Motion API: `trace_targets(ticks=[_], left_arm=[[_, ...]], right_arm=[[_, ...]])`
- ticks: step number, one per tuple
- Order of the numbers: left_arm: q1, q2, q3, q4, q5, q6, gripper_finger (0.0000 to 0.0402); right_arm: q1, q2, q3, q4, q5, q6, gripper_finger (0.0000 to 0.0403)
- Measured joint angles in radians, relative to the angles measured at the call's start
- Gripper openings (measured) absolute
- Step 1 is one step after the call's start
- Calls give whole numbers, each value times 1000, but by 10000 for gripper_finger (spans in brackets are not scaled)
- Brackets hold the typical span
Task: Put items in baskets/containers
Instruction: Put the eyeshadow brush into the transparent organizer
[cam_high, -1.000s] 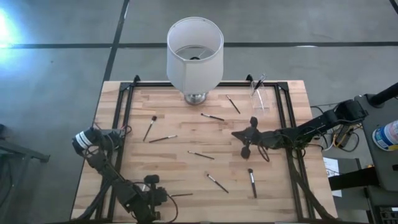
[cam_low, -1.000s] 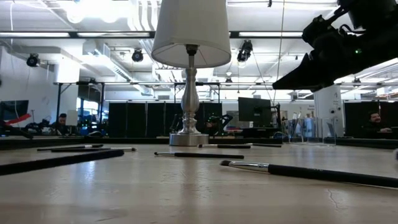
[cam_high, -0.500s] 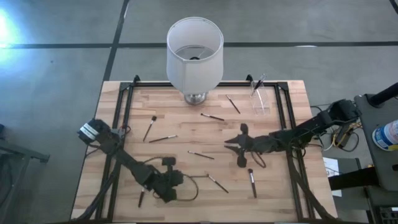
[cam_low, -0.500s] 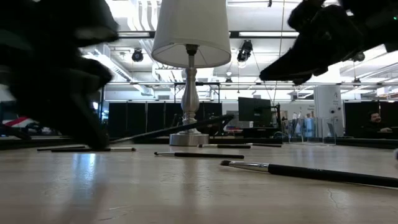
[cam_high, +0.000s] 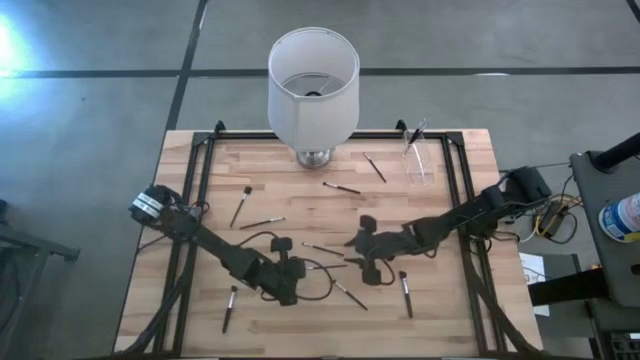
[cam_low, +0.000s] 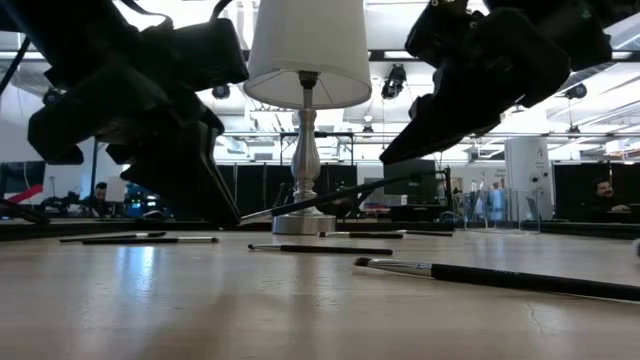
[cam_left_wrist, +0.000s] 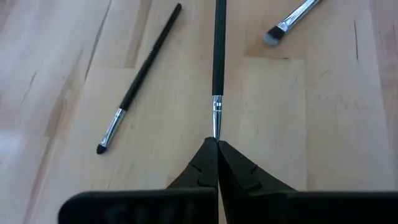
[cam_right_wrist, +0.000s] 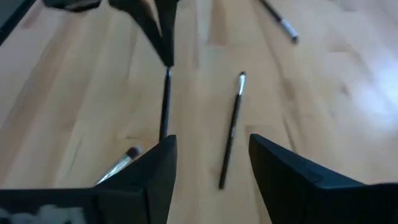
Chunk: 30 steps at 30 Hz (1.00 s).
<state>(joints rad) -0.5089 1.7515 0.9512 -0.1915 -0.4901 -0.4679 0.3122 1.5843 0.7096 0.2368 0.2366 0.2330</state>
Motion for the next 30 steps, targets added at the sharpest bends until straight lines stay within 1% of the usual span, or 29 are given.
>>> trace_targets(ticks=[4,10,18,22,30], left_arm=[[6,0,-1,6,0,1,0],[15,-1,3,17,0,10,0],[23,-1,3,50,4,45,0],[25,-1,3,50,5,46,0],[25,-1,3,50,5,49,0]], right_arm=[[0,6,8,-16,-37,16,194],[0,18,7,-22,-72,49,174],[0,57,7,-9,-82,63,143],[0,52,7,21,-81,59,118],[0,53,5,29,-92,56,47]])
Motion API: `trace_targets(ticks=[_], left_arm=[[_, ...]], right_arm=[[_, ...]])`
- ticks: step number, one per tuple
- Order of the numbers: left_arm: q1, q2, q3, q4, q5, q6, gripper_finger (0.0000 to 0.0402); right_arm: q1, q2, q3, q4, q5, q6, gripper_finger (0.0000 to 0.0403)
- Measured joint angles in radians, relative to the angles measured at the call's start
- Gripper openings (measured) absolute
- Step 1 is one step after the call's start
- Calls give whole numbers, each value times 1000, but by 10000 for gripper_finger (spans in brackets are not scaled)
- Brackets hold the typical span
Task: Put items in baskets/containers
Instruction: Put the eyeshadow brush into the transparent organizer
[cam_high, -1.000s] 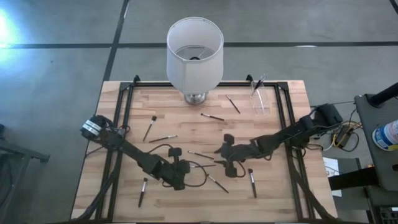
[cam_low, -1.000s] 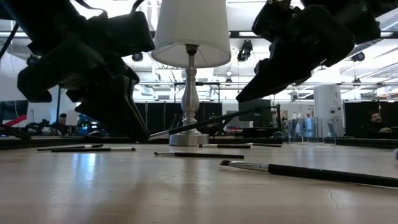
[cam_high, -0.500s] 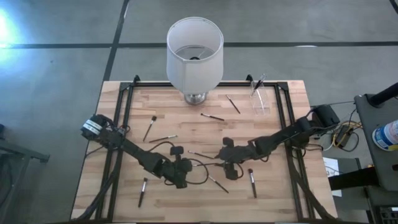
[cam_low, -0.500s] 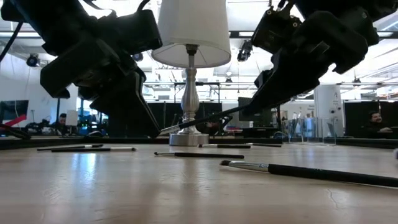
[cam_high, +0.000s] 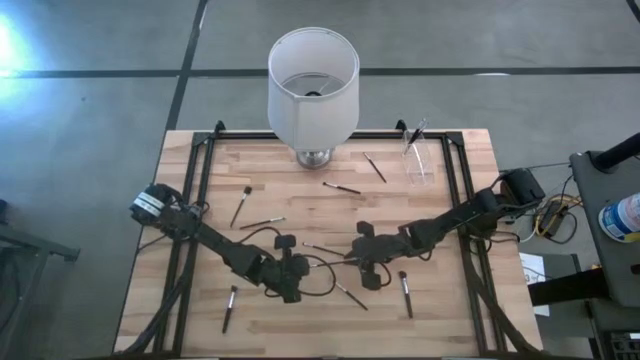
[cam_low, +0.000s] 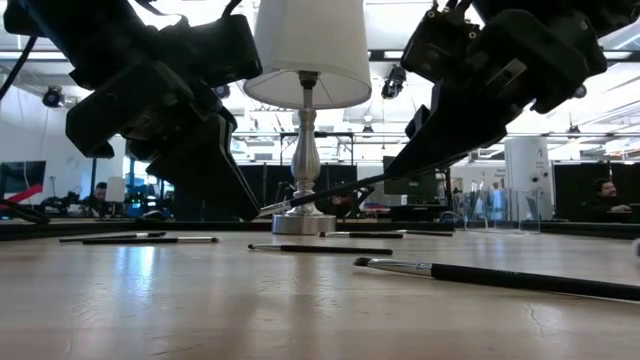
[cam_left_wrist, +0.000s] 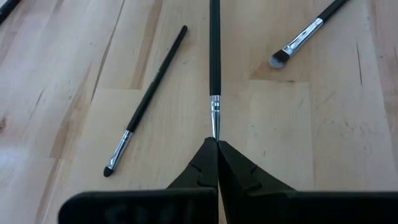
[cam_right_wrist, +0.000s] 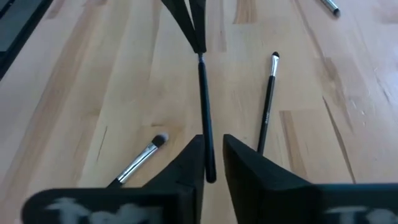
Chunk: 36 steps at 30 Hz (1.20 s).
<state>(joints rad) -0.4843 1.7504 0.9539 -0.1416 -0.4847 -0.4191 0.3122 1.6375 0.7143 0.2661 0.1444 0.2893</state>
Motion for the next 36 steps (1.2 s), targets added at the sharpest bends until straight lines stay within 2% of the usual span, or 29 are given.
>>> trace_targets(ticks=[4,11,19,26,31,34,36], left_arm=[[0,0,1,0,0,0,0],[0,0,15,-5,18,5,0],[0,-1,23,-2,-5,-19,1],[-4,-54,23,-15,-36,-47,42],[-28,-171,-17,-33,-116,-42,70],[-61,-253,-107,70,-229,-44,76],[-79,-300,-209,252,-258,-5,77]], right_arm=[[0,0,-1,0,-9,-2,30],[0,0,-3,-1,-41,-12,27],[1,0,-14,-2,-4,-36,15],[-1,1,-28,5,35,-47,11],[0,1,-62,50,50,-46,11],[-1,-1,-109,126,85,-47,10],[-1,-4,-152,210,105,-47,10]])
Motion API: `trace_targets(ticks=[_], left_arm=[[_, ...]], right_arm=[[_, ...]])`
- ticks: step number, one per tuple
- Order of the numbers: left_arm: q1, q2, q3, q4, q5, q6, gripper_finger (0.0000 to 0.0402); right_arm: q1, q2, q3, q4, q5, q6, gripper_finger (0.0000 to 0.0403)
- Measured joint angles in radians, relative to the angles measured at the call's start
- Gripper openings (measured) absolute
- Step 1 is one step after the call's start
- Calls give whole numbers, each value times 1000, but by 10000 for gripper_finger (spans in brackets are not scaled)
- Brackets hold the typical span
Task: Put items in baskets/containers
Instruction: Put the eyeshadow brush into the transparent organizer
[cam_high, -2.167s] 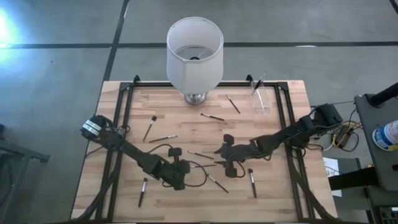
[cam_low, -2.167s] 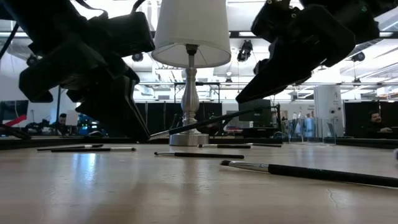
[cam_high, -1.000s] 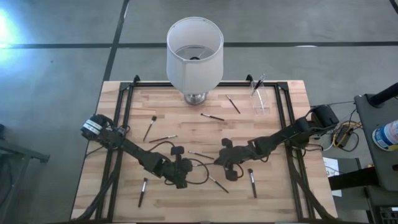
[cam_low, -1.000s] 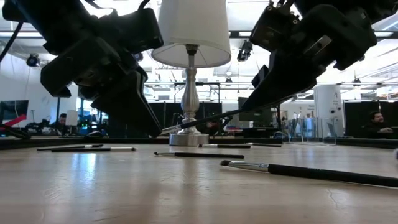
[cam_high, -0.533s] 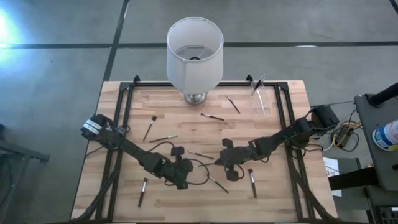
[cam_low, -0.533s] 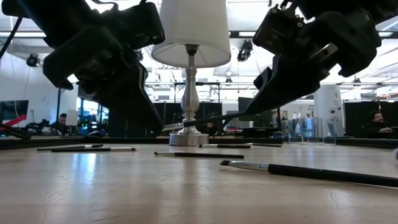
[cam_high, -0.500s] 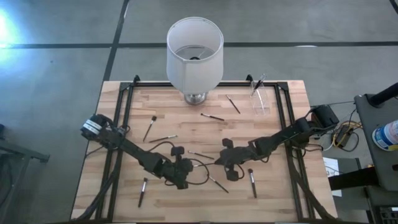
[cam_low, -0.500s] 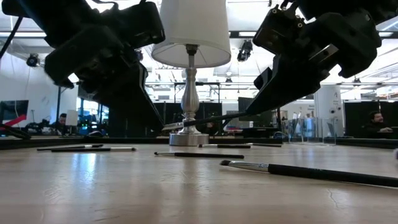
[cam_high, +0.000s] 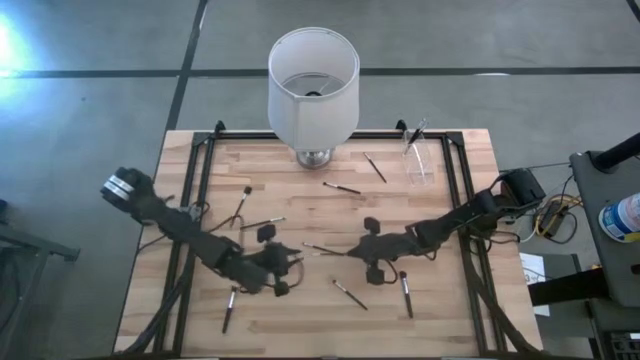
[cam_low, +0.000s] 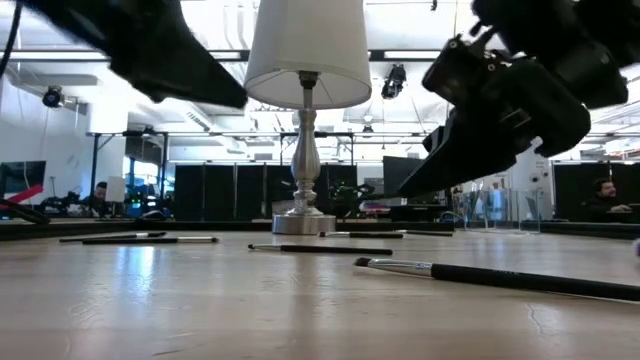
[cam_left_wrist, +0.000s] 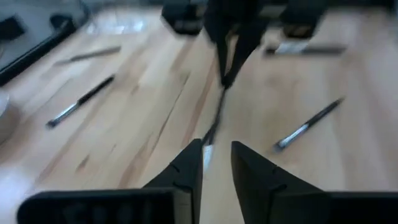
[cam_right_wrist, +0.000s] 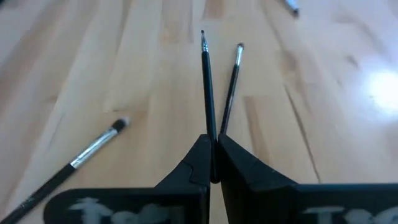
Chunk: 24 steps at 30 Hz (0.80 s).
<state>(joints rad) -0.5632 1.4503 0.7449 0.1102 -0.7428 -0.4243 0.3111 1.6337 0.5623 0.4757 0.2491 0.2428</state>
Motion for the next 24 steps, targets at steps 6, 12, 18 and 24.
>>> trace_targets(ticks=[6,12,18,24], left_arm=[[19,-60,-369,796,29,169,74],[134,-26,-556,1335,184,268,38],[247,-20,-480,1349,401,313,5],[262,-20,-362,1284,405,331,18]], right_arm=[[-8,4,-124,351,57,-1,11],[-62,4,-163,624,121,-58,11],[-117,4,-139,790,125,-93,12],[-98,4,-64,851,123,-183,12]])
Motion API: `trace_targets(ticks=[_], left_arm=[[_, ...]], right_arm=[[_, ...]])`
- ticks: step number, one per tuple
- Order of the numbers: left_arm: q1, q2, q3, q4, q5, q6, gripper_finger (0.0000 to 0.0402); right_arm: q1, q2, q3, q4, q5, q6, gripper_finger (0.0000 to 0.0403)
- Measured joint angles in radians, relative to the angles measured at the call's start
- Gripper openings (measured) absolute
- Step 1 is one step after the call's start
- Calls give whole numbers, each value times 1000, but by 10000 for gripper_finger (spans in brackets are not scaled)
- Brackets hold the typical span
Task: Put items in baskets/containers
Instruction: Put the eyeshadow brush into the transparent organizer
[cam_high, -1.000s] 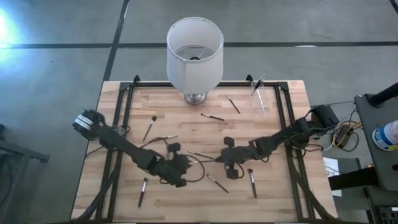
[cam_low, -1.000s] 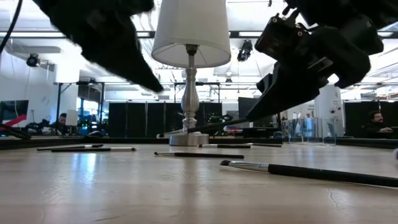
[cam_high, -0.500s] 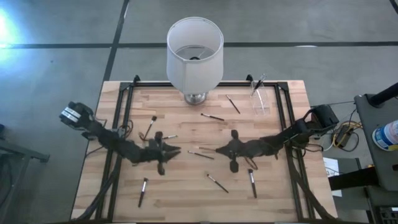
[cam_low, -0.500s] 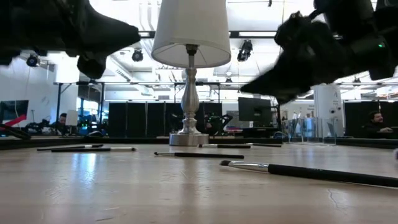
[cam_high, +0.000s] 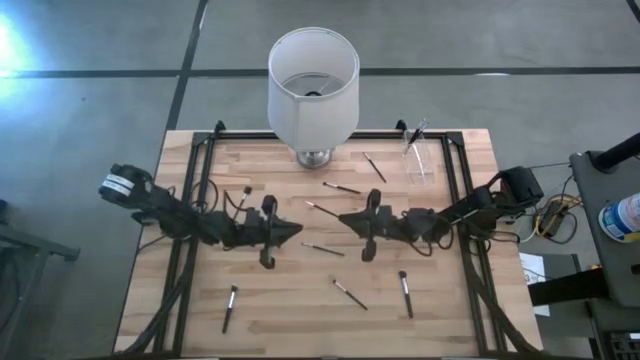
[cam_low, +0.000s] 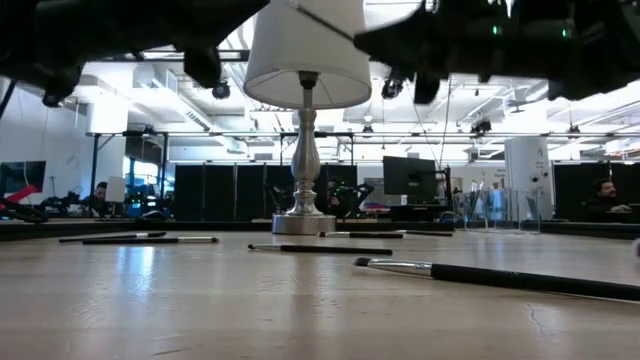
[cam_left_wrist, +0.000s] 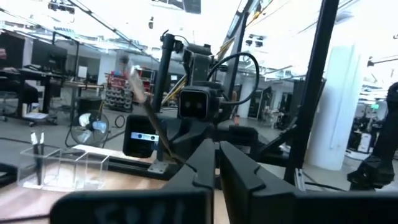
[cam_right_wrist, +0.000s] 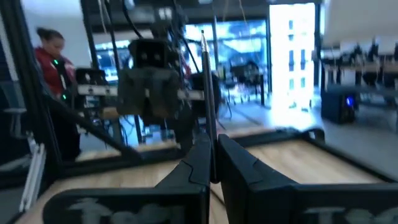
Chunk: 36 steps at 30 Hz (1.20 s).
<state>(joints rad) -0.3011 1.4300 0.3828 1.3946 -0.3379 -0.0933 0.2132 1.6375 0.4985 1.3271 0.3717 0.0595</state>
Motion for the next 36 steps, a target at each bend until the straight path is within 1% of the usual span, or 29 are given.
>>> trace_targets(ticks=[3,8,15,17,19,21,27,32,36], left_arm=[[0,5,50,-56,7,12,27],[-1,40,103,-55,7,23,43],[5,92,167,-35,23,91,53],[12,103,181,-34,10,97,53],[19,109,188,-34,-27,100,53],[29,110,192,-33,-35,99,53],[38,108,188,-17,-7,92,53],[38,108,195,-17,70,93,53],[38,109,196,-18,79,93,53]], right_arm=[[17,0,39,-1,-2,-37,12],[38,0,80,-2,-2,-85,12],[46,1,85,-5,-10,-89,12],[50,1,85,-5,-12,-89,12],[57,1,84,-5,-14,-93,12],[64,1,84,-5,-15,-97,12],[72,1,84,-7,-29,-105,12],[73,1,84,-9,-36,-106,12],[73,1,84,-9,-36,-108,12]])
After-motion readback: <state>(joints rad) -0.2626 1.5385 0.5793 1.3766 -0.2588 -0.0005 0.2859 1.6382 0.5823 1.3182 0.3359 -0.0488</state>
